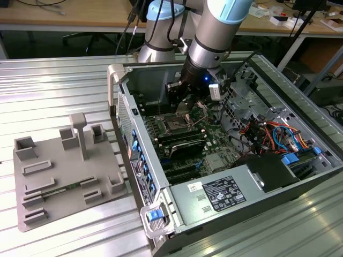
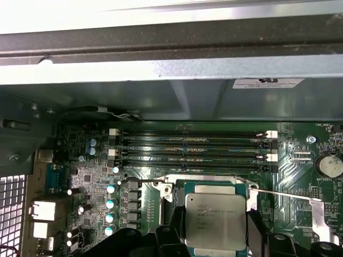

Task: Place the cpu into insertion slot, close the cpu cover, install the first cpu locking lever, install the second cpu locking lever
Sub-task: 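Place the cpu into insertion slot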

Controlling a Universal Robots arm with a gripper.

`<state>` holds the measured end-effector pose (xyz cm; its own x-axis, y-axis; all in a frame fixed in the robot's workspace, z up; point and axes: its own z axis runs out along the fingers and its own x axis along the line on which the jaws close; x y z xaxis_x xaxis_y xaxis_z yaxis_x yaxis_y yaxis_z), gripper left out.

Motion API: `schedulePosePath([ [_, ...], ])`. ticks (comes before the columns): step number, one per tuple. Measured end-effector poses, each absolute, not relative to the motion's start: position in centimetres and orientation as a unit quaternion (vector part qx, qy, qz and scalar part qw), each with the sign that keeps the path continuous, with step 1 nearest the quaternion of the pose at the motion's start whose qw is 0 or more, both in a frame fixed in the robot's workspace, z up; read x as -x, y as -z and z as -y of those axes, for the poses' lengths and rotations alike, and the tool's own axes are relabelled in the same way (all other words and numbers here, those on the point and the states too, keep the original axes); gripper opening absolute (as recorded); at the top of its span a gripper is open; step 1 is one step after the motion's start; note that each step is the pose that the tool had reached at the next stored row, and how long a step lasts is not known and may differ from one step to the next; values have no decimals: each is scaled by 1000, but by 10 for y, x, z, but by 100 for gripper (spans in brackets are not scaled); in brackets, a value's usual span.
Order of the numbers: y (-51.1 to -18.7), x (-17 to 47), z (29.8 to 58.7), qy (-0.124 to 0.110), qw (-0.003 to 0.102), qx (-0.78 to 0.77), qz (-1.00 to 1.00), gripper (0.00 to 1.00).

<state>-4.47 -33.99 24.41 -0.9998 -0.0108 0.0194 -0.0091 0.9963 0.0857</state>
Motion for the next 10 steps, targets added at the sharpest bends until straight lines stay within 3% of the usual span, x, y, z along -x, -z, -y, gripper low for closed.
schedulePosePath([
  [10, -244, 45, 340, 43, 8, 38, 998, 55],
])
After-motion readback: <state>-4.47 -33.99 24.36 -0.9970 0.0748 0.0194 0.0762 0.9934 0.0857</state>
